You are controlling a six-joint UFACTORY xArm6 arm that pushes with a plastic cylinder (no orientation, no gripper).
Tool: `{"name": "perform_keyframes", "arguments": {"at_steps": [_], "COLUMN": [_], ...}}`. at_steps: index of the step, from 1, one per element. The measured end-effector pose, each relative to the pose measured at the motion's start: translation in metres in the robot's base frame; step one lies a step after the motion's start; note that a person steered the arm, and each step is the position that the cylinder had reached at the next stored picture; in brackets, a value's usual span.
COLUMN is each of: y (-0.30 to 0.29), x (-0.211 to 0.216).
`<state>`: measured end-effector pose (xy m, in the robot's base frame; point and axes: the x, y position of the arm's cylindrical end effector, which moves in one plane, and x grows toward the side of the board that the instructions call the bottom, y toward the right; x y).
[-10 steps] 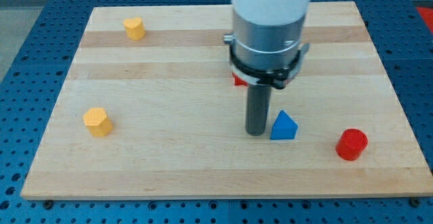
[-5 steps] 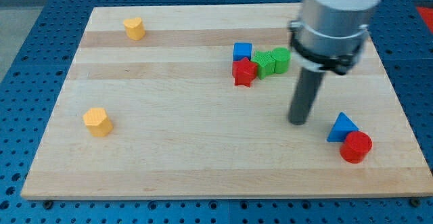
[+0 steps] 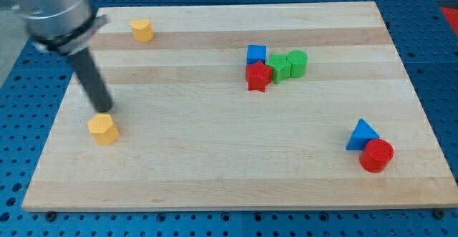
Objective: Slide the yellow hexagon towards the center of the board
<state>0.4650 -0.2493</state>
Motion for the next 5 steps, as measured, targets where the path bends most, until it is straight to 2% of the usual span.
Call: {"name": "perform_keyframes", "arguments": {"at_steps": [1,2,4,5], "y": [-0.034,-0.004,0.124,0.147], "x": [0.031,0.056,0.056,0.056]}}
